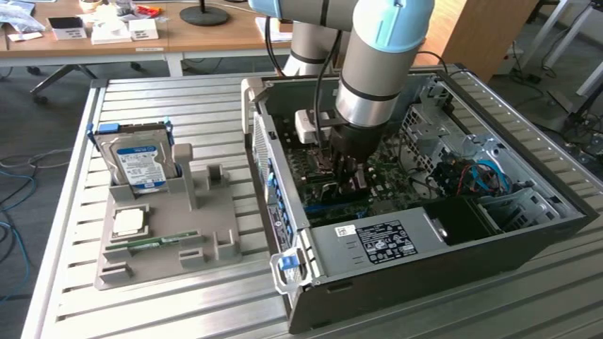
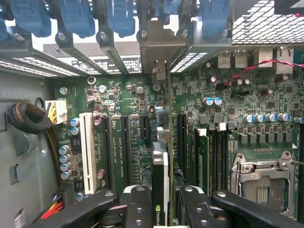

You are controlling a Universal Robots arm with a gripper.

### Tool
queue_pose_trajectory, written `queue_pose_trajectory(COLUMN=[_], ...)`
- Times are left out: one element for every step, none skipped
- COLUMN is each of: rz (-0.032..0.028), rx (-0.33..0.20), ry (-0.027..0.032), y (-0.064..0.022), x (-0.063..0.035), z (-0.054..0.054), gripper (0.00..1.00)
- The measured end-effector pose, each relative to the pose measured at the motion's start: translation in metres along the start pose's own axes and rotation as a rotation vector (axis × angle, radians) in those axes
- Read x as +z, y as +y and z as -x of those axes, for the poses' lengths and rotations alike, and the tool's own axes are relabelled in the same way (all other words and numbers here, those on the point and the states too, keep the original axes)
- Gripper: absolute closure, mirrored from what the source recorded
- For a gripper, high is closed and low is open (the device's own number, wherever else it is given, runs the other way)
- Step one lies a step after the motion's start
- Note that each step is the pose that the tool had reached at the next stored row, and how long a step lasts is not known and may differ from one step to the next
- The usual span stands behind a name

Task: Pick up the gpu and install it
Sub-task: 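Insert the gpu into the slot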

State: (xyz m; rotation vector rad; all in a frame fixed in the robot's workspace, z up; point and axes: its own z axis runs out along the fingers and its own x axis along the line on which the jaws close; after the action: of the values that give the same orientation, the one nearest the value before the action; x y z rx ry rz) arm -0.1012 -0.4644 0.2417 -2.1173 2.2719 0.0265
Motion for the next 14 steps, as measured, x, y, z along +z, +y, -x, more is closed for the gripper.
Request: queue_pose_trajectory(rz=[0.0000, 0.0000, 0.0001, 0.0001, 0.0001, 0.0001, 0.0001, 0.0001, 0.0000, 0.0000, 0.0000, 0.0000, 0.0000, 0.0000], rx=[0.000, 0.000, 0.000, 0.000, 0.000, 0.000, 0.000, 0.000, 0.000, 0.000, 0.000, 0.000, 0.000, 0.000], ry=[0.0000, -0.0001, 0.0001, 0.0001, 0.0002, 0.0003, 0.0003, 0.0002, 0.0000, 0.0000, 0.0000, -0.0001, 0.0000, -0.0001], y=[0.0000, 0.0000, 0.0000, 0.0000, 0.0001, 0.0002, 0.0002, 0.0002, 0.0002, 0.0003, 0.0002, 0.0002, 0.0002, 0.0002], x=[0.0000, 0.0000, 0.0001, 0.0004, 0.0007, 0.0007, 0.0007, 0.0008, 0.0009, 0.0009, 0.0009, 0.0009, 0.0012, 0.0017], z=[0.0000, 0.0000, 0.0000, -0.0001, -0.0001, -0.0001, -0.0001, 0.0000, 0.0000, -0.0001, 0.0000, -0.0001, 0.0000, -0.0001], gripper=[0.73, 0.73, 0.73, 0.73, 0.73, 0.73, 0.73, 0.73, 0.73, 0.73, 0.73, 0.73, 0.73, 0.73])
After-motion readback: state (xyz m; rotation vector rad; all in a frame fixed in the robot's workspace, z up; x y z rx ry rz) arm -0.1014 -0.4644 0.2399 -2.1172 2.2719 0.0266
